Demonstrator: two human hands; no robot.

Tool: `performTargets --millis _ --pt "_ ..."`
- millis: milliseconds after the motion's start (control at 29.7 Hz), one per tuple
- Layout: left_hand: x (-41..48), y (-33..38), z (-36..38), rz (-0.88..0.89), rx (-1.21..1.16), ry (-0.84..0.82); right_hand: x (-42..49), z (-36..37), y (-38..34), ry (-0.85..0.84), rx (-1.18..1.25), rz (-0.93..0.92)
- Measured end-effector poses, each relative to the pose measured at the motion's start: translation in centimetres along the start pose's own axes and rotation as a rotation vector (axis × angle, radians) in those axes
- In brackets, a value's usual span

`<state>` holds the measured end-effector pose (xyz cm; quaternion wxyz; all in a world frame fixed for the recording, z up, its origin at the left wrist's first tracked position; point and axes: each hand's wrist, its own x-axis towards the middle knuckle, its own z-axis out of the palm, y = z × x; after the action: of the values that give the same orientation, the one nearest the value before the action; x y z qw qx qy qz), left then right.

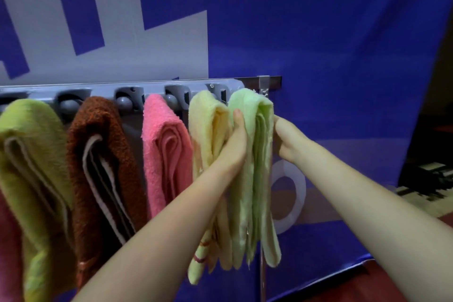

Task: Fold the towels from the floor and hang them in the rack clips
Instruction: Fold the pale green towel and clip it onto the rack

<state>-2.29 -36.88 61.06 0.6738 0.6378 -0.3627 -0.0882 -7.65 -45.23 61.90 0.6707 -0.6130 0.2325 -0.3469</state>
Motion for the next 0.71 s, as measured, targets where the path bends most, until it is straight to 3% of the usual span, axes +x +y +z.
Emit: performTargets --millis 135,202,370,605,706 --pt "-4.2 -2.0 0.3 -0.059 -0.088 -0.118 -3.1 -1.0 2.9 0.084 0.098 -0.007" --pt "-7.1 -3.8 0.2 -0.124 -0.059 -0.150 -6.4 -1.3 5.6 0.090 0.094 0.045" --pt "-16.3 -7.8 -2.5 -0.330 -0.288 -0.216 -16.3 -1.9 12.4 0.060 0.050 0.218" --pt "-24.7 -11.8 -8.1 -0.616 -0.205 -0.172 -25.4 0.0 18.7 -0.009 0.017 0.406" --pt "-26.9 -13.2 -9.7 -0.651 -0.214 -0.157 -27.6 1.6 20.3 -0.064 0.026 0.443"
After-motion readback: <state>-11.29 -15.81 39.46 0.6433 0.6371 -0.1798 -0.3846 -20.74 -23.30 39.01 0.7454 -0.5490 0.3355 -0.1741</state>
